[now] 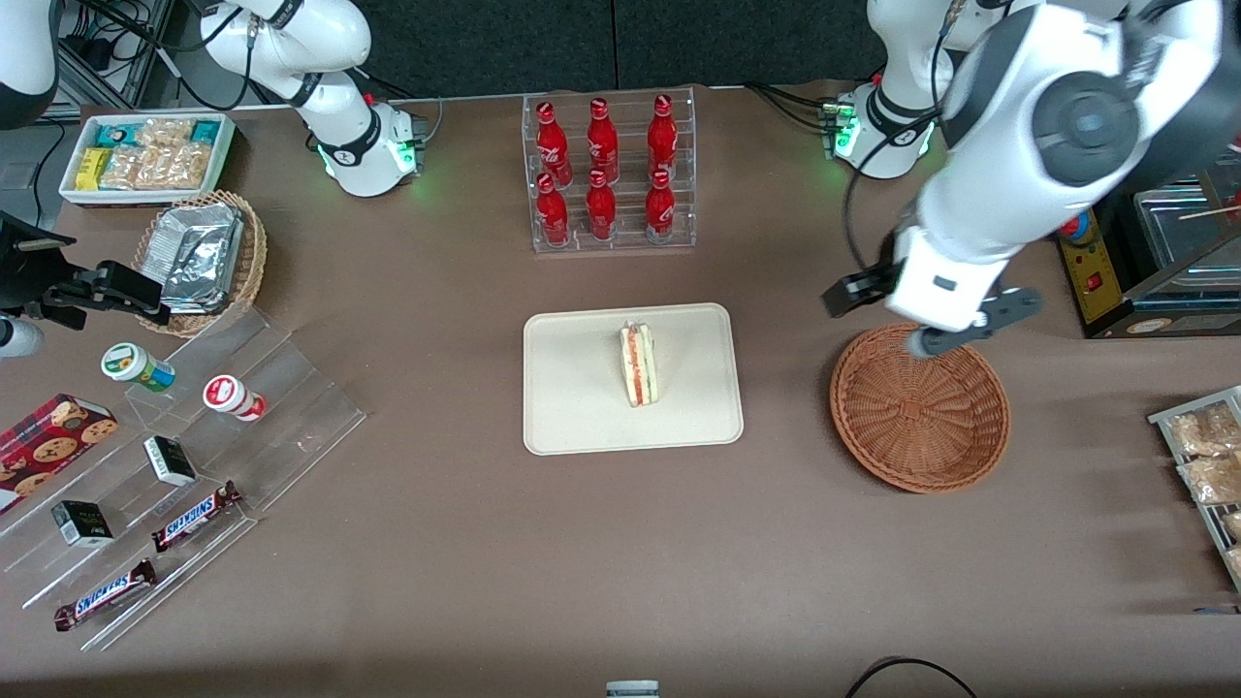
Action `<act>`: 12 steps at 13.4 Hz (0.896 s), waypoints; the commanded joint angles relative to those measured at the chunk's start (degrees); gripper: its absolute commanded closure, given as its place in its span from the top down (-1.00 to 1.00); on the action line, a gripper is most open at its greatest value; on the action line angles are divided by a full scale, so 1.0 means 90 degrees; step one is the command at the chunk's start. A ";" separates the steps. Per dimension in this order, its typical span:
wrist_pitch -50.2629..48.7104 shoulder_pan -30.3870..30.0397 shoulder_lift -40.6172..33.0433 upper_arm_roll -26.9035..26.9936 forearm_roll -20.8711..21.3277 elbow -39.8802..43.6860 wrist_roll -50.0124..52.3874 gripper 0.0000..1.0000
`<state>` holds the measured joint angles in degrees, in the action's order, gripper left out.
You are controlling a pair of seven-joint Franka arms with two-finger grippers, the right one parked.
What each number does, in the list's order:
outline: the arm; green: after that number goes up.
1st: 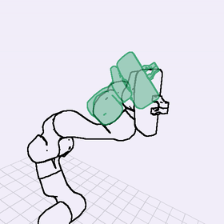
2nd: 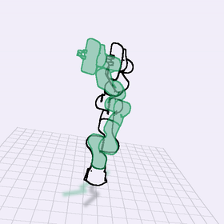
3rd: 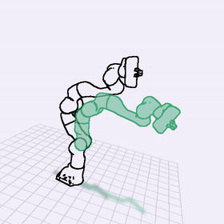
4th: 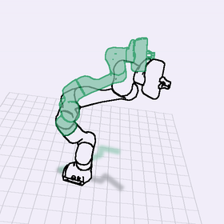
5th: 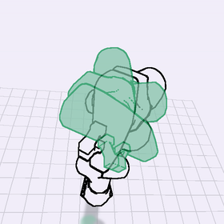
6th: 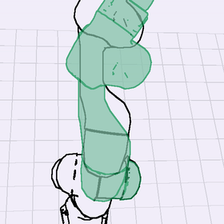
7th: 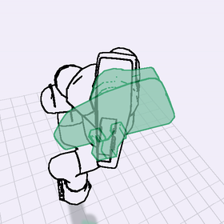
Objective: Place sandwich from basket to tray
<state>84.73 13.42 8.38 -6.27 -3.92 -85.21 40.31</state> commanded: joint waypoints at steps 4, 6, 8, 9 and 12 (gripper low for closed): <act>-0.0741 -0.0796 -0.0520 -0.0056 0.0016 -0.0112 -0.1576 0.98; -0.0966 -0.0856 -0.0647 0.0051 0.0035 -0.0122 -0.2065 0.98; -0.1113 -0.0827 -0.0764 0.0324 0.0064 -0.0141 -0.2456 0.98; -0.1210 -0.0837 -0.0842 0.0441 0.0074 -0.0151 -0.2728 0.98; -0.1299 -0.0827 -0.1105 0.0783 0.0074 -0.0317 -0.3296 0.98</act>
<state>73.47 6.11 1.47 -0.22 -3.76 -85.60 13.61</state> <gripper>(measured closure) 0.009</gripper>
